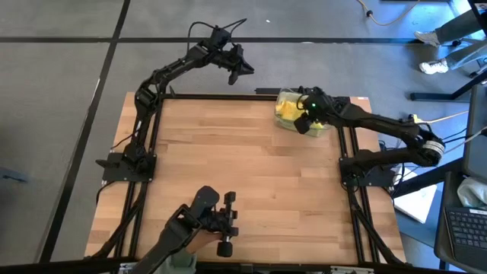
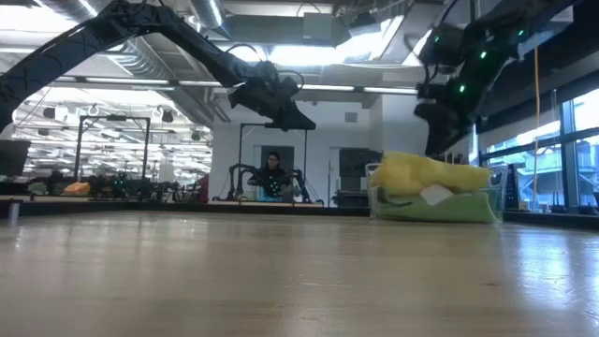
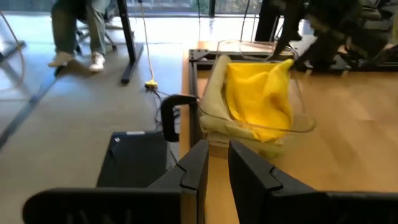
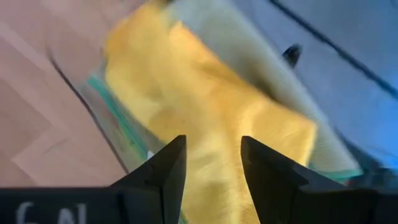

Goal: Fold microfiber towels
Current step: Put the yellow cloth into the transparent bin, then return to Home Position

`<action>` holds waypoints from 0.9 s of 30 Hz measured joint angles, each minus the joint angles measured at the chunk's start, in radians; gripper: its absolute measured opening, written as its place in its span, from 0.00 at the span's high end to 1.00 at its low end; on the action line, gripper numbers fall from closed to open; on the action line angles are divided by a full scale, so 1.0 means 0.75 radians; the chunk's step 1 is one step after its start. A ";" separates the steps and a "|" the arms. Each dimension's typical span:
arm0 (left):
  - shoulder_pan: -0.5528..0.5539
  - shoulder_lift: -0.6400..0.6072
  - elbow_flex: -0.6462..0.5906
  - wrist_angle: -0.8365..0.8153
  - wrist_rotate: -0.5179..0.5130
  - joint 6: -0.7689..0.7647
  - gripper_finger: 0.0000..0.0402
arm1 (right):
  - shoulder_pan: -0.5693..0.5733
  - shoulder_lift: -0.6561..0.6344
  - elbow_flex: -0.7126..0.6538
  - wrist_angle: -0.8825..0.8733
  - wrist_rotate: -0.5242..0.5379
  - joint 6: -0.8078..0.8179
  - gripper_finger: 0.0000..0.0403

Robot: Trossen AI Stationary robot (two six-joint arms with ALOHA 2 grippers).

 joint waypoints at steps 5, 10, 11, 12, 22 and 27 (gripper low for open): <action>0.001 -0.053 0.000 -0.096 0.054 0.001 0.87 | 0.052 -0.166 -0.019 -0.024 0.033 0.053 0.61; -0.006 -0.160 -0.074 -0.155 0.074 0.016 0.92 | 0.147 -0.340 -0.172 0.158 0.029 0.121 0.61; -0.007 -0.196 -0.123 -0.150 0.083 0.017 0.93 | 0.171 -0.381 -0.219 0.211 0.026 0.138 0.61; -0.012 -0.239 -0.179 -0.129 0.089 0.015 0.94 | 0.195 -0.424 -0.266 0.264 0.026 0.154 0.61; -0.068 -0.797 -1.050 0.640 -0.113 -0.333 0.95 | 0.443 -0.762 -0.669 0.730 0.026 0.196 0.61; -0.159 -1.051 -1.362 0.815 -0.187 -0.453 0.95 | 0.525 -0.868 -0.771 0.840 0.034 0.142 0.61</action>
